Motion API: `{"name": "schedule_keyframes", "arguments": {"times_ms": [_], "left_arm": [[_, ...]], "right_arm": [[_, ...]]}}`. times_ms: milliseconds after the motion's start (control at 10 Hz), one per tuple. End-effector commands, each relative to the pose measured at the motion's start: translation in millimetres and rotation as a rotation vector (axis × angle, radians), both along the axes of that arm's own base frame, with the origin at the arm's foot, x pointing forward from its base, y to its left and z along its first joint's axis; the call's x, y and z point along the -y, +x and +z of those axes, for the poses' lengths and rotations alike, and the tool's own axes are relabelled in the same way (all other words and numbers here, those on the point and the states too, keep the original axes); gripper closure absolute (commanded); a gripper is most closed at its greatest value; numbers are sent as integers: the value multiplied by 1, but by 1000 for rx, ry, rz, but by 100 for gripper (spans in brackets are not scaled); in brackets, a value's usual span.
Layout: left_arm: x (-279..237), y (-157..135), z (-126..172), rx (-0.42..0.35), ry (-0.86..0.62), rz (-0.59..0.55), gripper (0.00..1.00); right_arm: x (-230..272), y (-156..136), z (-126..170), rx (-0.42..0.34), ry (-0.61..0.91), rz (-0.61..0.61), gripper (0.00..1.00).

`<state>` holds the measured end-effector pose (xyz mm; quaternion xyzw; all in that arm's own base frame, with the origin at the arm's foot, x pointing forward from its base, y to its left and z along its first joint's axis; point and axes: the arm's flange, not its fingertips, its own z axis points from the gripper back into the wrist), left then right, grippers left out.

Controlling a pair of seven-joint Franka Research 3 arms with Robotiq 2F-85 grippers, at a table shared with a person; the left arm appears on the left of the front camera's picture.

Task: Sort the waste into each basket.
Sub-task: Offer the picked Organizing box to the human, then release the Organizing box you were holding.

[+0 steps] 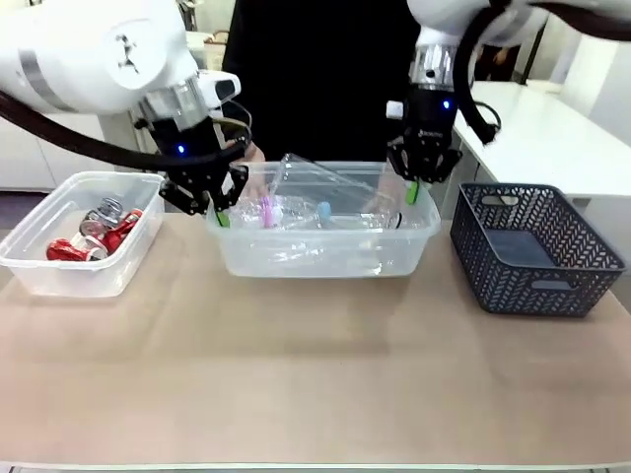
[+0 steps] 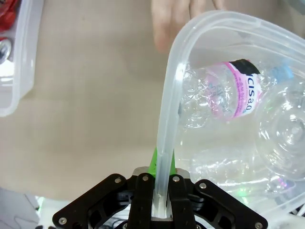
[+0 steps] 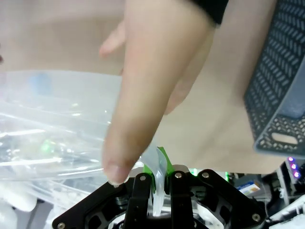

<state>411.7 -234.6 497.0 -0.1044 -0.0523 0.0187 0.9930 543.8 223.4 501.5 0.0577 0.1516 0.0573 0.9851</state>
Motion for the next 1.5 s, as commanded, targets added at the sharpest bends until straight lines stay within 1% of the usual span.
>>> {"name": "schedule_keyframes", "arguments": {"times_ms": [0,100,200,1100,1200,1300,1400], "left_arm": [[4,6,-6,20,-47,-9,96],[1,8,-11,10,-75,12,96],[0,8,-6,-7,-7,0,96],[0,8,-6,-7,-7,0,96],[0,8,-6,-7,-7,0,96],[1,8,-9,-15,-13,-1,59],[6,11,-3,15,1,-25,38]], "right_arm": [[-10,6,6,-38,33,17,95],[-8,5,-3,-34,54,13,95],[1,10,-4,-14,2,-5,95],[1,10,-4,-14,2,-5,95],[3,13,-10,-21,-4,-12,95],[23,-1,1,27,24,-74,53],[32,-15,9,114,36,-120,41]]}}
